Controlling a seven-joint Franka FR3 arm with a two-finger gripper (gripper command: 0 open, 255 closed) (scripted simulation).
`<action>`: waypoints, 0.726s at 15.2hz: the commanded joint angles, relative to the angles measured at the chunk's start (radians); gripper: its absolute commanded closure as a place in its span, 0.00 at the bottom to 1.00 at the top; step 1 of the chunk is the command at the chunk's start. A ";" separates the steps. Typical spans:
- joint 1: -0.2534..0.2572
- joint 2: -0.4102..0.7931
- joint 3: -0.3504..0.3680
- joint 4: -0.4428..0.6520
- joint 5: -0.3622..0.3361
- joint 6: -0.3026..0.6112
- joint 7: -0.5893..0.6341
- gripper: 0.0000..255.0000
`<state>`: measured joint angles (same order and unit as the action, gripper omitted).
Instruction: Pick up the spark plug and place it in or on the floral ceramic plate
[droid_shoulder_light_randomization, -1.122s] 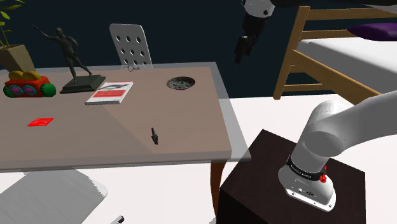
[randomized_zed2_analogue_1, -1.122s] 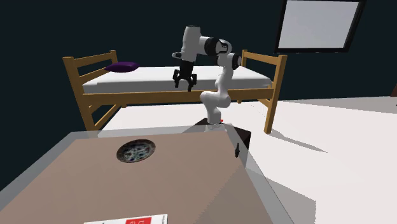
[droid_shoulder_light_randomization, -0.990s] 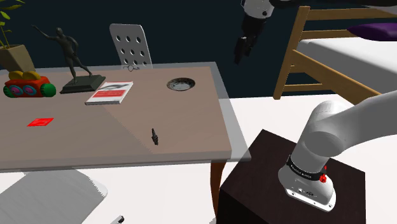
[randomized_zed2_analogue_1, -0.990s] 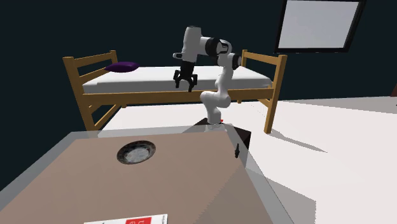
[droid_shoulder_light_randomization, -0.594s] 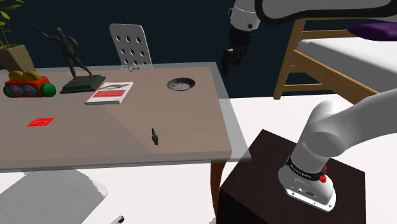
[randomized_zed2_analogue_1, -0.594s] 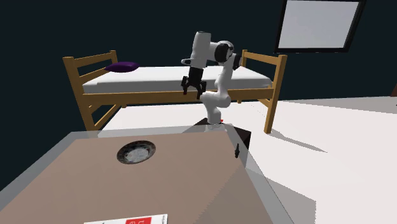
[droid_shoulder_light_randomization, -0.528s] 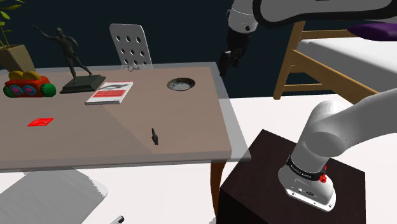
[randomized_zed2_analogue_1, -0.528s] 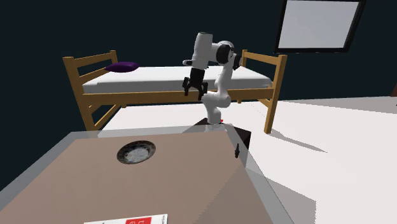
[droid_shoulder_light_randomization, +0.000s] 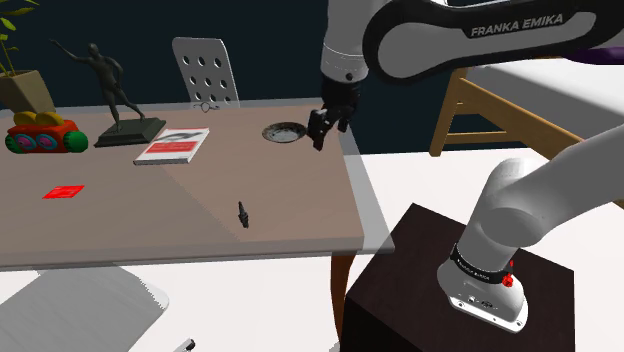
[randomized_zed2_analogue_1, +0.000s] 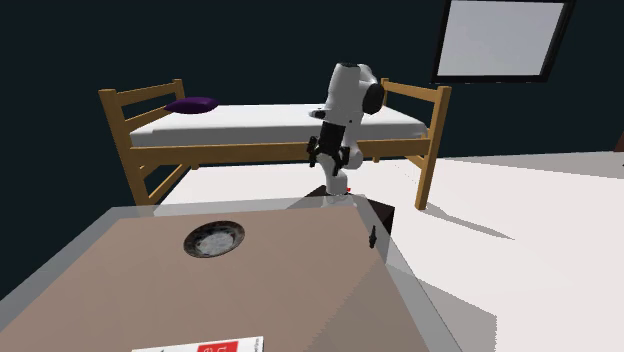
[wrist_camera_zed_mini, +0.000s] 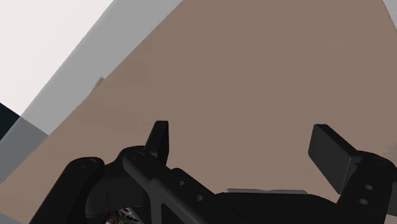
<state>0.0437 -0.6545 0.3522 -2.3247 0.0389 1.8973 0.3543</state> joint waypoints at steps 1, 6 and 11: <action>-0.005 0.053 0.053 0.028 0.002 0.025 0.062 0.00; -0.025 0.186 0.186 0.099 -0.020 0.080 0.220 0.00; -0.062 0.355 0.328 0.205 -0.100 0.116 0.400 0.00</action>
<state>-0.0103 -0.3350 0.6512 -2.1423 -0.0411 2.0066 0.7140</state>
